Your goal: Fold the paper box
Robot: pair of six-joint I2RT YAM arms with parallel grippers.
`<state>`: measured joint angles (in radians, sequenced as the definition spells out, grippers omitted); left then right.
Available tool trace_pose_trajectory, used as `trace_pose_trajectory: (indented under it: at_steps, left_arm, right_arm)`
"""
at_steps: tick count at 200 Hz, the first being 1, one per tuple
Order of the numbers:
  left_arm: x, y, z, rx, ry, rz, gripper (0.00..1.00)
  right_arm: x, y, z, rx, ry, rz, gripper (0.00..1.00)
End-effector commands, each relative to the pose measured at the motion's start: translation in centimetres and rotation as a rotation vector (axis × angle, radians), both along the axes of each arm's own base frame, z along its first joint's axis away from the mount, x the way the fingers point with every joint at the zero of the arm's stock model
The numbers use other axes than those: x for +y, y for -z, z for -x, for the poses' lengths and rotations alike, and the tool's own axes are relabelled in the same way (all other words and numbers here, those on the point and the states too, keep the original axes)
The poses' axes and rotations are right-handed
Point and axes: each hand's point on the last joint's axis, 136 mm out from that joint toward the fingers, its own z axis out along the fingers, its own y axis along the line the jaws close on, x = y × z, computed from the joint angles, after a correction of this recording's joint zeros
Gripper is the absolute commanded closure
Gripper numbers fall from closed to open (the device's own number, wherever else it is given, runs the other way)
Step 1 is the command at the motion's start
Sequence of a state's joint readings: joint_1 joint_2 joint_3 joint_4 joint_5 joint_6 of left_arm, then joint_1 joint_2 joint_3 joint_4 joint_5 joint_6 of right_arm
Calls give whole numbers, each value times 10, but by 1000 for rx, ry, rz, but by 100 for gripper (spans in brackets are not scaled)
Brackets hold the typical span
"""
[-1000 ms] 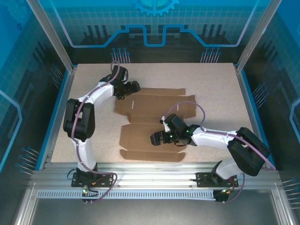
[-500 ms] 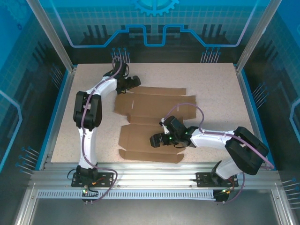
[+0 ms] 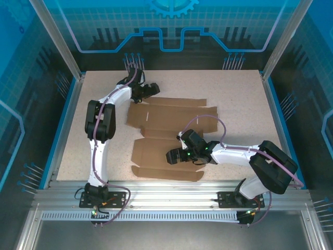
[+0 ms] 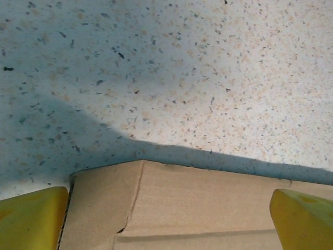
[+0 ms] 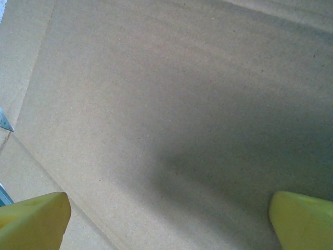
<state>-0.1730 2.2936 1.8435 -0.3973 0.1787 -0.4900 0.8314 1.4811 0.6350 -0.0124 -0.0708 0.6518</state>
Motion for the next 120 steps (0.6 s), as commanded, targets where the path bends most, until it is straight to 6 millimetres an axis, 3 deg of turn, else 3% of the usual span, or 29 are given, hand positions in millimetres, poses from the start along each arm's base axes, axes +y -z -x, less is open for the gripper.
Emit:
trace_pose_trajectory:
  at_steps: [1, 23, 60, 102, 120]
  left_arm:
    - [-15, -23, -1, -55, 50, 42, 1]
    - [-22, -35, 0, -80, 71, 50, 1]
    - [-29, -22, -2, -53, 85, 66, 1]
    - [-52, -35, -4, -95, 132, 100, 1]
    - [-60, -32, -6, -88, 148, 97, 1]
  right_arm:
    - [-9, 25, 16, 72, -6, 69, 0]
    - [-7, 28, 16, 78, -8, 72, 0]
    - [-4, 28, 15, 81, -13, 69, 0]
    - [-2, 30, 14, 89, -23, 83, 0]
    - [-3, 31, 14, 93, -25, 88, 0]
